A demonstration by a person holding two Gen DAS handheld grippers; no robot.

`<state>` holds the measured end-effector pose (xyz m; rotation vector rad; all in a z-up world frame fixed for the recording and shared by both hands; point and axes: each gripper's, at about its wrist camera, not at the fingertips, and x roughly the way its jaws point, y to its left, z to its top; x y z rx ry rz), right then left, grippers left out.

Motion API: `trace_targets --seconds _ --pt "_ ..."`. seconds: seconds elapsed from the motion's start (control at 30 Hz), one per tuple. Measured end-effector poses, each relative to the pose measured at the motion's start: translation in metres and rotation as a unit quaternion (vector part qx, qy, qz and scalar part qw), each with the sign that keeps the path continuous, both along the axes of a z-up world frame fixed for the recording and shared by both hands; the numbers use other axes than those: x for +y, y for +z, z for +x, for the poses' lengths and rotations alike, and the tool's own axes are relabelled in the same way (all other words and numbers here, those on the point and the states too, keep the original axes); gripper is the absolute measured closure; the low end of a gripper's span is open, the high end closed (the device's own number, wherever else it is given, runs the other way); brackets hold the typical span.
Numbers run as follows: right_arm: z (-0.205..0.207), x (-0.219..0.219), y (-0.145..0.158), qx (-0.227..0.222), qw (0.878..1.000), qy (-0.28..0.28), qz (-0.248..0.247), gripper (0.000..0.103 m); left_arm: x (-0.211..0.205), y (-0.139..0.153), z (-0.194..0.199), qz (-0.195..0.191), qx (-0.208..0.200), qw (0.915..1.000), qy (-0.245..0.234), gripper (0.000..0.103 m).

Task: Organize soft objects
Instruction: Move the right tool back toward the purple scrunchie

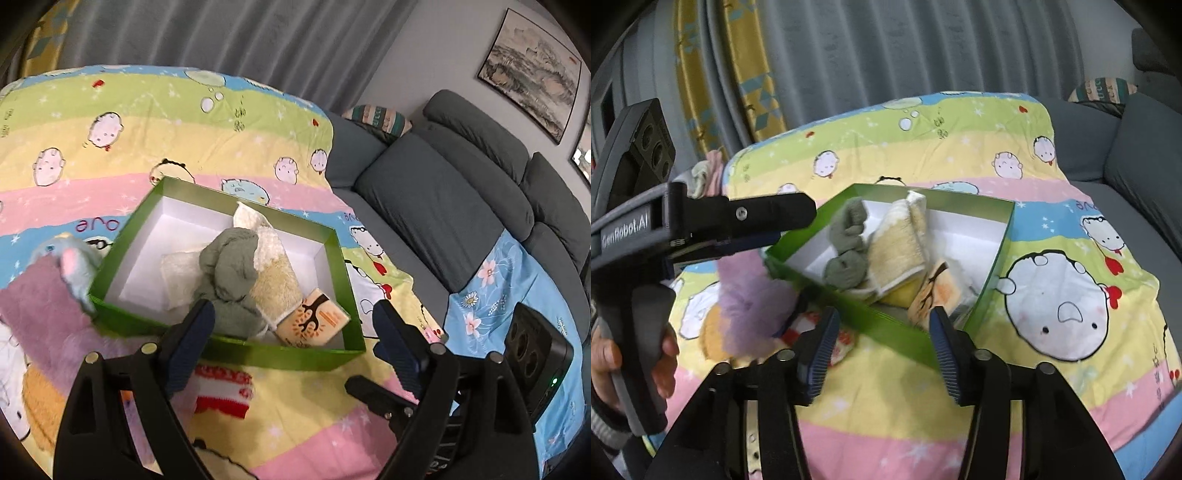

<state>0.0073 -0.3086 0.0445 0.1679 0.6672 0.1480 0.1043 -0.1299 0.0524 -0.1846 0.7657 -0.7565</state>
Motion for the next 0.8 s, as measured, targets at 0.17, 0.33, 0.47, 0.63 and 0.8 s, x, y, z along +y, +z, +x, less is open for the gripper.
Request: trace_targets --seconds 0.17,0.33,0.47,0.63,0.8 --pt "-0.020 0.019 0.002 0.000 1.000 0.022 0.006 0.042 0.018 0.005 -0.021 0.004 -0.011 0.9998 0.014 0.015" --pt "-0.032 0.039 0.001 0.000 0.999 0.046 0.010 0.040 0.043 -0.001 -0.039 -0.017 0.005 0.9996 0.022 0.014" --pt "-0.038 0.059 -0.005 0.008 0.997 0.072 0.010 0.039 0.072 -0.011 -0.050 -0.009 0.014 0.9986 0.050 0.001" --pt "-0.040 0.080 -0.015 0.023 0.995 0.096 0.004 0.039 0.115 -0.025 -0.055 0.014 0.019 0.9937 0.110 0.001" --pt "-0.038 0.095 -0.022 0.033 0.993 0.115 0.009 0.039 0.160 -0.034 -0.057 0.036 0.016 0.9826 0.182 0.001"
